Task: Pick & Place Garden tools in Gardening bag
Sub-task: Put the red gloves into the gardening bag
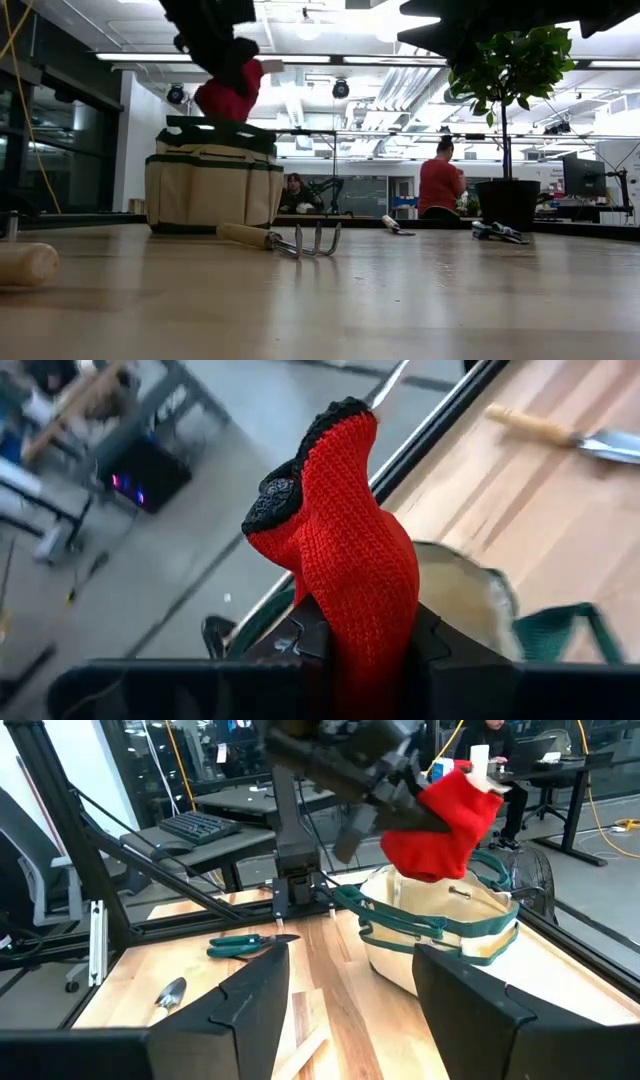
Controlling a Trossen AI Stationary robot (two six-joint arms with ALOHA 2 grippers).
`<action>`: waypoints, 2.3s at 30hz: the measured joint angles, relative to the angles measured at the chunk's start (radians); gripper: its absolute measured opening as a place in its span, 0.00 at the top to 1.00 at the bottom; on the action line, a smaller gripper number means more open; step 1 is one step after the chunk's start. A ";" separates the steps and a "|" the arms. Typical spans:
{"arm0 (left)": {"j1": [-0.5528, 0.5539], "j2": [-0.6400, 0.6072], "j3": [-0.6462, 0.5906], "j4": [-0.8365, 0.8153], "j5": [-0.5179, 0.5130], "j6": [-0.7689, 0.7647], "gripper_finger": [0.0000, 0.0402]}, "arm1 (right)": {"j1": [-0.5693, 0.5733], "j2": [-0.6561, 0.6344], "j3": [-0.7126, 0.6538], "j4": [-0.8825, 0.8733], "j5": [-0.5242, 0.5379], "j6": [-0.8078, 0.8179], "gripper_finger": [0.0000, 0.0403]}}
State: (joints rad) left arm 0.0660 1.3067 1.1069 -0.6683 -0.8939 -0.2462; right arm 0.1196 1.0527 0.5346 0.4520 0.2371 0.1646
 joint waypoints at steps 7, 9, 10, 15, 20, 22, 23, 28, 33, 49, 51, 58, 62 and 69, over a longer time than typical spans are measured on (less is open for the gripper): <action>0.103 0.010 0.000 -0.035 0.215 -0.014 0.90 | 0.000 0.000 0.000 -0.002 0.000 -0.001 0.49; 0.121 0.027 0.001 -0.058 0.231 -0.019 0.90 | 0.000 0.000 0.000 -0.003 0.000 -0.001 0.49; 0.130 0.034 0.000 -0.080 0.231 -0.021 0.90 | 0.000 0.000 0.000 -0.005 0.000 -0.001 0.49; 0.172 0.069 0.000 -0.098 0.298 0.013 0.90 | -0.001 0.000 0.000 -0.008 0.000 -0.003 0.49; 0.190 0.084 0.000 -0.098 0.368 0.032 0.90 | -0.002 0.000 0.000 -0.010 0.007 -0.003 0.49; 0.190 0.084 0.000 -0.112 0.384 0.047 0.90 | -0.002 0.000 0.000 -0.014 0.008 -0.003 0.49; 0.190 0.084 0.000 -0.116 0.392 0.060 0.90 | -0.002 0.000 0.000 -0.017 0.008 -0.003 0.49; 0.190 0.084 0.000 -0.174 0.418 0.085 0.90 | -0.002 0.000 0.000 -0.024 0.020 -0.003 0.49; 0.190 0.084 0.000 -0.215 0.431 0.085 0.90 | -0.002 0.000 0.000 -0.025 0.026 -0.003 0.49; 0.190 0.084 0.000 -0.213 0.453 0.099 0.73 | -0.002 0.000 0.000 -0.030 0.026 -0.003 0.49; 0.189 0.084 0.000 -0.213 0.449 0.105 0.66 | -0.002 0.000 0.000 -0.030 0.026 -0.003 0.49; 0.189 0.084 0.000 -0.213 0.447 0.108 0.49 | -0.002 0.000 0.000 -0.036 0.026 0.000 0.49; 0.189 0.084 0.000 -0.210 0.445 0.111 0.46 | -0.002 0.000 0.000 -0.037 0.026 0.000 0.49; 0.189 0.069 0.000 -0.192 0.433 0.112 0.46 | -0.002 0.000 0.000 -0.038 0.026 0.000 0.49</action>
State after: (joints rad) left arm 0.2554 1.3758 1.1072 -0.8599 -0.4606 -0.1340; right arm 0.1177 1.0527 0.5346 0.4139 0.2630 0.1646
